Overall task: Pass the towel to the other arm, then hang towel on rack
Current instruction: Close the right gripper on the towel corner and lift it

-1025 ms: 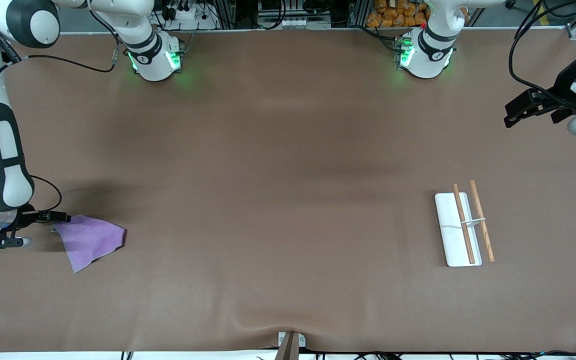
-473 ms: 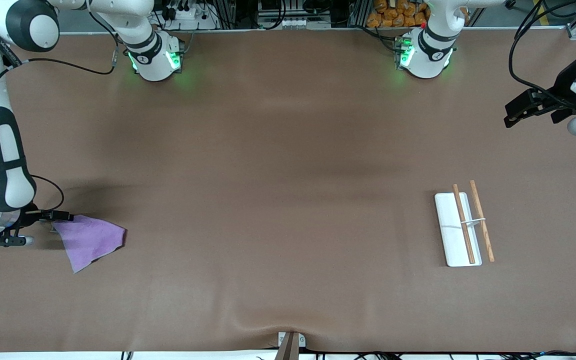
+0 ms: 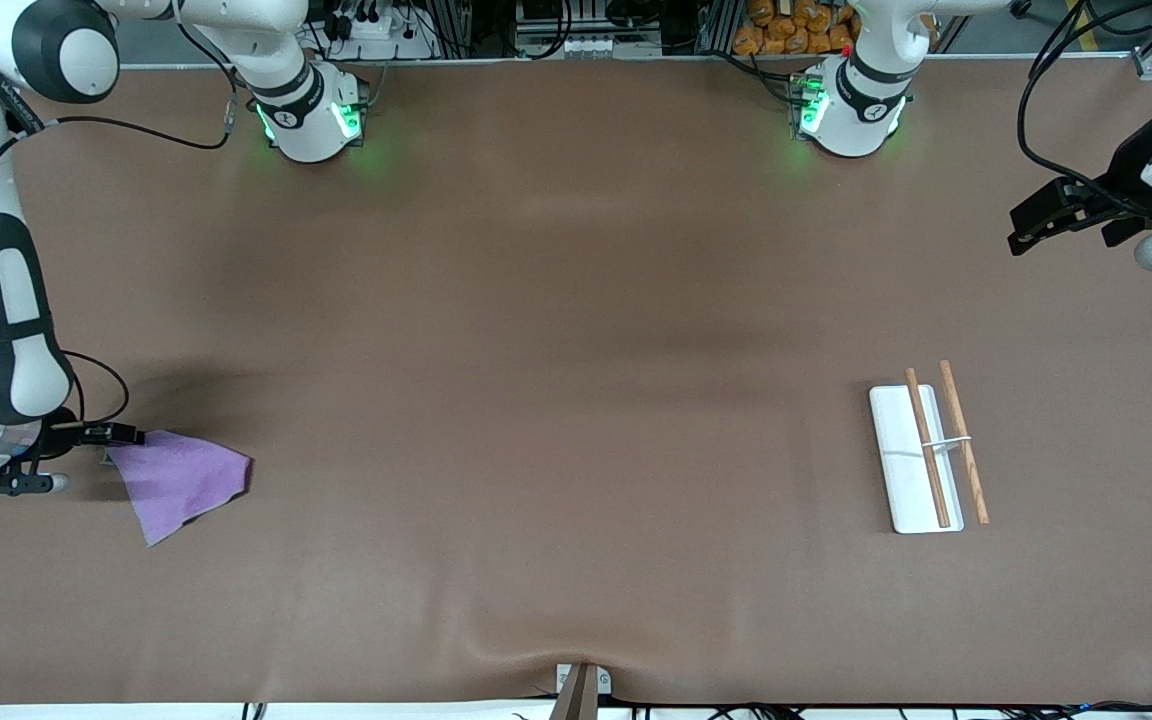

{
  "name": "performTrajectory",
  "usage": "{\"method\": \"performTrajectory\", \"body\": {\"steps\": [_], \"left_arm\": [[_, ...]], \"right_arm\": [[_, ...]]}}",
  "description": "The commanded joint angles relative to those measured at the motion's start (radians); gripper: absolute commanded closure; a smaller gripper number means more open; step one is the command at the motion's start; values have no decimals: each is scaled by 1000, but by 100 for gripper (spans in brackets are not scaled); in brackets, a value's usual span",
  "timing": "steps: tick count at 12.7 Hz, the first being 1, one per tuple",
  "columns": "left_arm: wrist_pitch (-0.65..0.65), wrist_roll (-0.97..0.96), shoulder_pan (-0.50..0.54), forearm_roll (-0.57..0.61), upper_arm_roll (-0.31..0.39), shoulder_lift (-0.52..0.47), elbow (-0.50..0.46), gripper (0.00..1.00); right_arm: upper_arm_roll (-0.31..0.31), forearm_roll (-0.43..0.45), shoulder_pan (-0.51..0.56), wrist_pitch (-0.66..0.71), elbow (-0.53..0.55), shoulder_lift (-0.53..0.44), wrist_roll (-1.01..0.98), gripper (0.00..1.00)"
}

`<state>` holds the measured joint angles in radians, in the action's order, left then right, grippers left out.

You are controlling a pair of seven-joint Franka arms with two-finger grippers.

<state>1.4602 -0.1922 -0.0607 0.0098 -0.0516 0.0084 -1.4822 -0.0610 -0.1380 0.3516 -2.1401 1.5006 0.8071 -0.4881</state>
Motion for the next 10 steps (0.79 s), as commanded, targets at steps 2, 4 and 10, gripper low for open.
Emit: {"method": "performTrajectory", "body": {"steps": [2, 4, 10], "left_arm": [[-12, 5, -4, 19, -4, -4, 5, 0], [-12, 5, -5, 19, -4, -4, 5, 0], [-11, 5, -5, 19, -4, -2, 5, 0]], "right_arm": [[13, -19, 10, 8, -3, 4, -46, 100], [13, -20, 9, 6, -5, 4, -58, 100], [17, -17, -3, 2, -19, -25, -108, 100]]}}
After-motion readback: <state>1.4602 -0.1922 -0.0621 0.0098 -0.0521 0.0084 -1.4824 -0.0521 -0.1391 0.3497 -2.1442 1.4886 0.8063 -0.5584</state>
